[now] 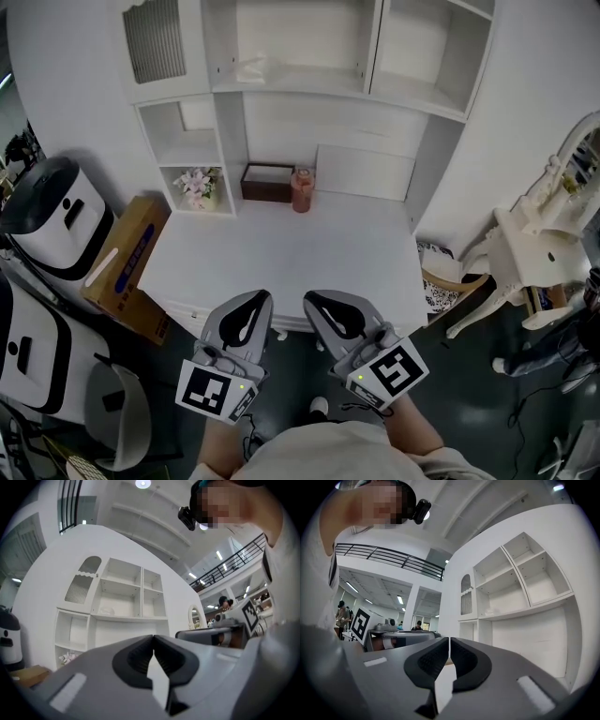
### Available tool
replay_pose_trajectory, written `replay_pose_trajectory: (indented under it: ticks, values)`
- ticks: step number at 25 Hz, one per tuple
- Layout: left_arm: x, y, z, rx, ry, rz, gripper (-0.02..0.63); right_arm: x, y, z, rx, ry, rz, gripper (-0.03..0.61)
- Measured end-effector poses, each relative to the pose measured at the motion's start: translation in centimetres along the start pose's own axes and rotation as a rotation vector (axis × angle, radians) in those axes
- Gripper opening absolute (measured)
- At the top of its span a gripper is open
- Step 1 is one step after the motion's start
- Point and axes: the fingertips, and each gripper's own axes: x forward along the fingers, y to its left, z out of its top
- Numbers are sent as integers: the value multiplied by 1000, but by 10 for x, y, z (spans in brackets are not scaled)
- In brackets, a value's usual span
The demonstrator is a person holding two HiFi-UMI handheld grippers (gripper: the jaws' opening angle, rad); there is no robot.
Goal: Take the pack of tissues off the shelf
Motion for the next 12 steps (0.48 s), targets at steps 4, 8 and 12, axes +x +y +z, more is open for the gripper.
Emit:
replay_pose_trajectory:
  ticks: [4, 8, 12]
  values:
    - [26, -1, -1, 46, 6, -7, 2, 8, -23, 0, -5, -4, 17, 14]
    - [47, 2, -1, 55, 6, 12, 2, 15, -42, 1, -7, -13, 40, 17]
    - [57, 0, -2, 62, 8, 39, 2, 15, -56, -1, -1, -19, 60, 17]
